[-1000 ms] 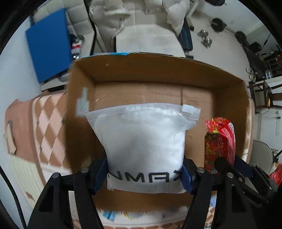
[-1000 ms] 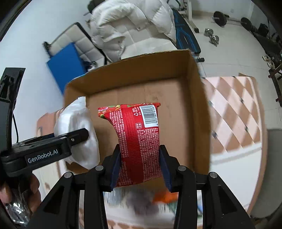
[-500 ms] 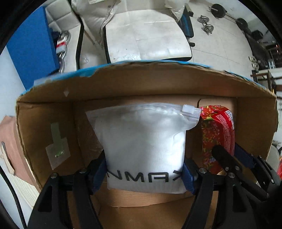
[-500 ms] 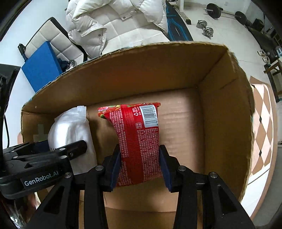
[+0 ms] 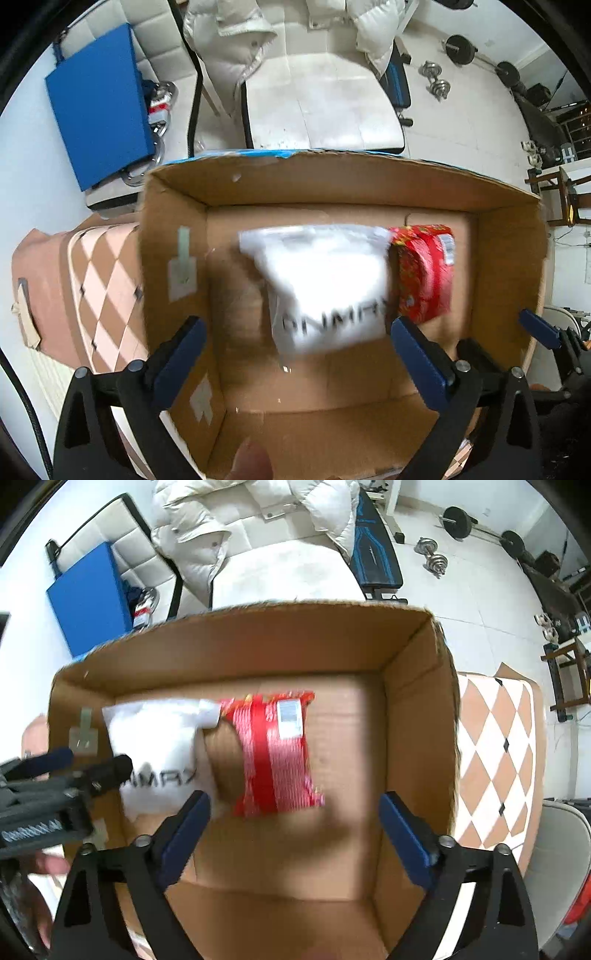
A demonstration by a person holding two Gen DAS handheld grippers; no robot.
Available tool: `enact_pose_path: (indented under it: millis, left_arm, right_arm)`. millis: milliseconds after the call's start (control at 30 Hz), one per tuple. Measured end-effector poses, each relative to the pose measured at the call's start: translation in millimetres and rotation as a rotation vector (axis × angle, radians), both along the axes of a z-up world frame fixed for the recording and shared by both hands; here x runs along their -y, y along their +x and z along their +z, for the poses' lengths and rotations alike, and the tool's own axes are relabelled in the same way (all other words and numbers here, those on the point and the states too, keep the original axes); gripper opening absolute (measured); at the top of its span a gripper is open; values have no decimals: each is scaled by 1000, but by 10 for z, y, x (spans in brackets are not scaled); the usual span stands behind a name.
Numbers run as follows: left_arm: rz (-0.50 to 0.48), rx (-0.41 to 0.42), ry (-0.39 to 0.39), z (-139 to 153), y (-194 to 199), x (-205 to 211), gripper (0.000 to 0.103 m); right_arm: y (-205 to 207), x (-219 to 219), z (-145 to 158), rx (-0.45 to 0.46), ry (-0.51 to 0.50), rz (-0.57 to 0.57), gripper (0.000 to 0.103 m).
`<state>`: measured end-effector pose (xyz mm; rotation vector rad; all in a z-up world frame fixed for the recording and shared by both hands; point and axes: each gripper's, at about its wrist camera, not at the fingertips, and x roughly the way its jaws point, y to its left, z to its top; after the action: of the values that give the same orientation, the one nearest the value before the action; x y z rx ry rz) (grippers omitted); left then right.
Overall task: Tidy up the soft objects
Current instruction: 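Carry both items into the box and open both tools to release them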
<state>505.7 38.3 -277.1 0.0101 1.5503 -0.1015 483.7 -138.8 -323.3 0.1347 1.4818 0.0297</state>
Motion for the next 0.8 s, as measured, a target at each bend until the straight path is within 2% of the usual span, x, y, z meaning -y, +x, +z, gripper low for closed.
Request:
enact_pose_path:
  millis: [33, 233, 433, 533, 667, 800]
  left_arm:
    - [1, 9, 0, 63, -59, -3, 102]
    - [0, 123, 26, 552, -604, -60, 102]
    - [16, 236, 33, 1063, -1203, -46, 102]
    - [18, 289, 69, 1240, -1520, -43, 102]
    - [18, 334, 148, 1216, -1986, -81, 102]
    - [29, 250, 178, 756, -2285, -170, 102]
  right_arm:
    - [-58, -11, 40, 4, 3, 10, 103]
    - [-454, -53, 403, 64, -24, 67, 103]
    - [-976, -50, 959, 160, -15, 81, 103]
    - [-1249, -50, 1190, 191, -19, 93, 103]
    - [-1713, 16, 1318, 217, -39, 101, 103]
    - [-2169, 232, 1095, 170, -37, 91, 103]
